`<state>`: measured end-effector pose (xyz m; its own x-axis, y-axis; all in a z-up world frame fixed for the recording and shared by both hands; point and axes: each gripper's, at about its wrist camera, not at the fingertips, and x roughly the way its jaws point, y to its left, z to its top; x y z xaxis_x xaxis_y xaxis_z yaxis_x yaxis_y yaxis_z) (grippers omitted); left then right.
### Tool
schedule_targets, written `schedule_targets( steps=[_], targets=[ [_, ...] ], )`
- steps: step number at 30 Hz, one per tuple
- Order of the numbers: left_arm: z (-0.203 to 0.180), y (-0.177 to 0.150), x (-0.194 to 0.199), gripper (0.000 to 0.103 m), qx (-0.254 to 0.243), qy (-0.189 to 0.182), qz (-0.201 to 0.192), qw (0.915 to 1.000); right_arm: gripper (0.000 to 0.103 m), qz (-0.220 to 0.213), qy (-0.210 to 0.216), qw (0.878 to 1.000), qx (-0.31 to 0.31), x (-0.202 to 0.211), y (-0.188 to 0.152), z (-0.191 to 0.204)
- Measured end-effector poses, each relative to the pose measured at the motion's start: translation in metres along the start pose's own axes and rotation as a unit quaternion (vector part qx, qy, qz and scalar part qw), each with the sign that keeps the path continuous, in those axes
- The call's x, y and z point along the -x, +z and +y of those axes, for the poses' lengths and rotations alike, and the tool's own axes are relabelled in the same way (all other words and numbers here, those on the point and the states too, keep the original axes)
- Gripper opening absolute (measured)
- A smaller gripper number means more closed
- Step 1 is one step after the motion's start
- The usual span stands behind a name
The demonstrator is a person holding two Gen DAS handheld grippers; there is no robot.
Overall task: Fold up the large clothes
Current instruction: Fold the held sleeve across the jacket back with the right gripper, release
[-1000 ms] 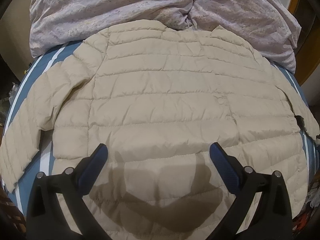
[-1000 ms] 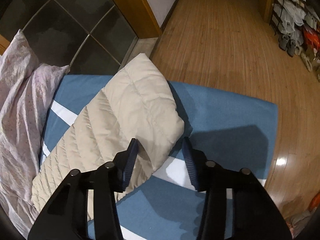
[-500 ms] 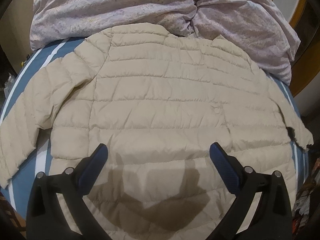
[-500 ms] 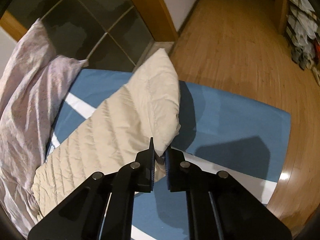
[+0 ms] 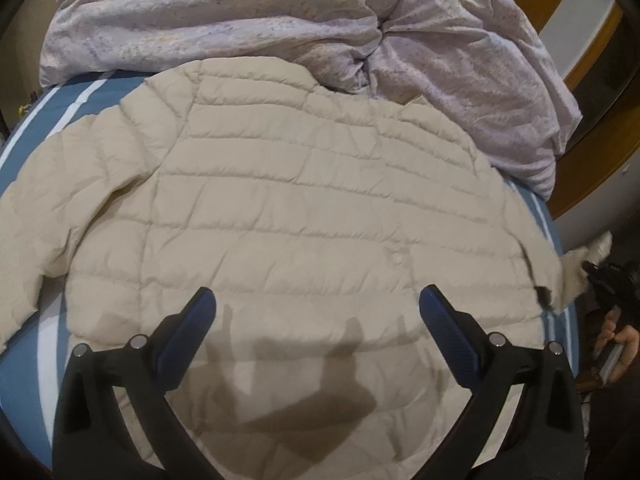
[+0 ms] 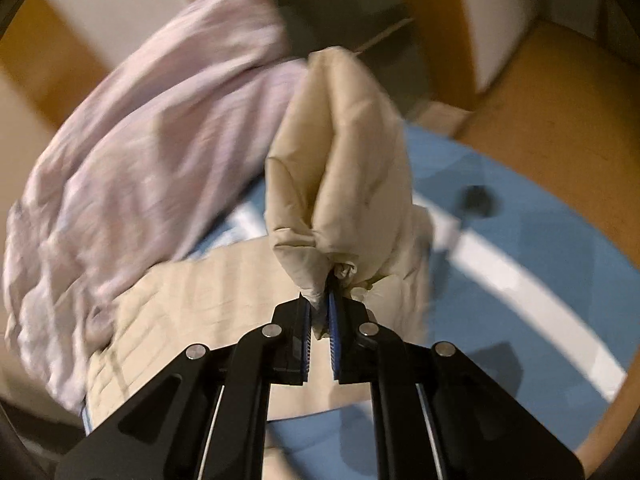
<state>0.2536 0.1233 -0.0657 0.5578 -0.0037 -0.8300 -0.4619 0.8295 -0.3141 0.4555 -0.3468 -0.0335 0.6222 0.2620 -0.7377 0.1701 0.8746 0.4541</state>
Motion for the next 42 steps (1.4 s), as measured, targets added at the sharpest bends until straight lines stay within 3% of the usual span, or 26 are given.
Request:
schedule_targets(
  steps=[5,11,20,29,35,38,40,42],
  targets=[
    [-0.007,0.012,-0.006,0.101,0.009,-0.019,0.003,0.9998,0.008,0.046,0.072,0.994,0.063,-0.020,-0.027,0.063],
    [-0.014,0.024,-0.017,0.101,0.030,-0.055,0.014,0.9979,0.008,0.120,0.135,0.976,0.119,-0.047,-0.084,0.124],
    [-0.029,0.036,-0.035,0.101,0.059,-0.103,0.032,0.9924,0.008,0.207,0.174,0.947,0.173,-0.072,-0.160,0.176],
    [-0.043,0.055,-0.050,0.093,0.073,-0.122,0.039,0.9891,0.008,0.243,0.185,0.924,0.231,-0.077,-0.207,0.210],
    [-0.047,0.060,-0.071,0.070,0.090,-0.120,0.067,0.9864,0.008,0.241,0.182,0.919,0.252,-0.075,-0.217,0.216],
    [-0.048,0.060,-0.081,0.054,0.100,-0.118,0.078,0.9849,0.008,0.235,0.178,0.918,0.264,-0.072,-0.221,0.218],
    [-0.049,0.059,-0.087,0.025,0.099,-0.108,0.087,0.9854,0.008,0.232,0.176,0.918,0.269,-0.071,-0.223,0.219],
    [-0.048,0.057,-0.092,0.015,0.096,-0.099,0.094,0.9859,0.010,0.231,0.171,0.917,0.275,-0.069,-0.223,0.218]
  ],
)
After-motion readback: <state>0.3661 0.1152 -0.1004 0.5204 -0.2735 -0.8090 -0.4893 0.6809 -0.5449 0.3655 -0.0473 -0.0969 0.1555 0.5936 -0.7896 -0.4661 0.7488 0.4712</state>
